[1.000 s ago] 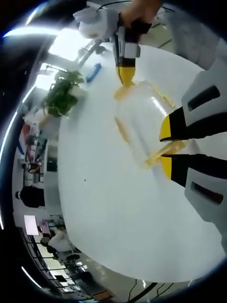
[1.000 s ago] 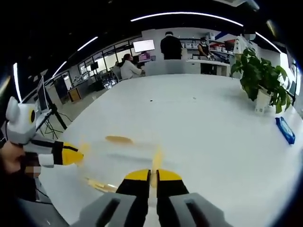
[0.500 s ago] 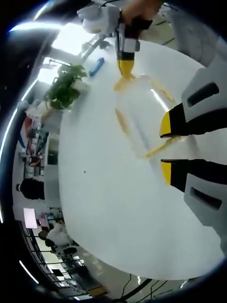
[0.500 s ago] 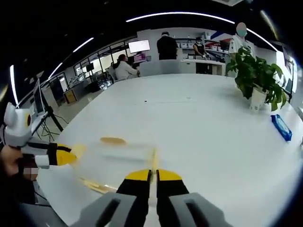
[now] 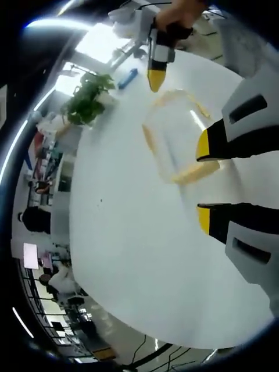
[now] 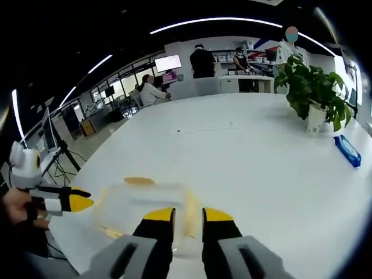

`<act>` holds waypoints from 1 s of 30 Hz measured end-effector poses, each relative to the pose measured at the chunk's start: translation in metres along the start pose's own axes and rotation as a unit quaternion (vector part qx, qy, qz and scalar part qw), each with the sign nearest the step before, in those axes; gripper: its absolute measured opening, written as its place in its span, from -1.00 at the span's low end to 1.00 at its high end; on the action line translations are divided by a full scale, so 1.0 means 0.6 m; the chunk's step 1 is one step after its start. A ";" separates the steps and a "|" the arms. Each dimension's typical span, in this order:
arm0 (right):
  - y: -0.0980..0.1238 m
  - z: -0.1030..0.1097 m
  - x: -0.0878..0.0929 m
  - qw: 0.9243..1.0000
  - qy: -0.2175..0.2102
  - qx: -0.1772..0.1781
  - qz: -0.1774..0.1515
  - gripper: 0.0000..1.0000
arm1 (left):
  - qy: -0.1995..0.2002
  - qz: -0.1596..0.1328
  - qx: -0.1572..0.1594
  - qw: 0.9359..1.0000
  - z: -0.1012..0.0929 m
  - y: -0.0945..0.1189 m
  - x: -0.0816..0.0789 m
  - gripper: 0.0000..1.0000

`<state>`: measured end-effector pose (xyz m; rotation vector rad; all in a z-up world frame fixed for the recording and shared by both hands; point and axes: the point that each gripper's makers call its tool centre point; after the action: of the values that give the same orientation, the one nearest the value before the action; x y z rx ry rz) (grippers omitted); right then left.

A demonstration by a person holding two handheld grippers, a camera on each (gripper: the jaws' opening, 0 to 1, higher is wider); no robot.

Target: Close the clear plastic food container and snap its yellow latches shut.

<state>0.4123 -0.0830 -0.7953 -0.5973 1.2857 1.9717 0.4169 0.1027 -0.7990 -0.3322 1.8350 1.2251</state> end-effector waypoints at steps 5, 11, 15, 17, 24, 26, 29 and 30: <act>-0.008 -0.002 0.007 1.000 -0.001 -0.005 0.013 -0.63 | 0.005 -0.001 0.009 1.000 -0.004 -0.009 -0.002 -0.43; -0.018 -0.003 0.014 0.999 -0.004 -0.012 0.029 -0.66 | 0.010 0.011 0.019 1.000 -0.009 -0.024 0.009 -0.44; -0.024 -0.006 0.021 0.999 0.006 -0.014 0.037 -0.64 | 0.023 0.015 0.025 0.999 -0.009 -0.027 0.020 -0.45; -0.024 -0.007 0.019 0.999 0.002 -0.016 0.034 -0.64 | 0.025 0.014 0.027 0.999 -0.007 -0.026 0.020 -0.44; -0.033 0.000 0.019 0.998 -0.035 -0.049 0.034 -0.63 | 0.027 0.010 0.040 0.999 -0.009 -0.029 0.019 -0.45; -0.034 0.002 0.021 0.996 -0.054 -0.059 0.036 -0.62 | 0.032 0.007 0.043 0.999 -0.010 -0.029 0.019 -0.47; -0.038 0.000 0.023 0.996 -0.057 -0.062 0.037 -0.54 | 0.039 0.000 0.054 0.998 -0.019 -0.030 0.016 -0.57; -0.039 0.001 0.023 0.995 -0.059 -0.065 0.037 -0.52 | 0.040 -0.002 0.057 0.998 -0.022 -0.030 0.015 -0.59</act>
<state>0.4208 -0.0720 -0.8185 -0.4919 1.1290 2.1308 0.4162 0.0850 -0.8157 -0.3254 1.9630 1.1140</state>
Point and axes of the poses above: the point that each gripper's makers call its tool centre point, and the gripper's own axes: y roughly backward along the fingers, z roughly to its left, x roughly out of its underside, and after that the axes turned 14 degrees about -y, right-handed
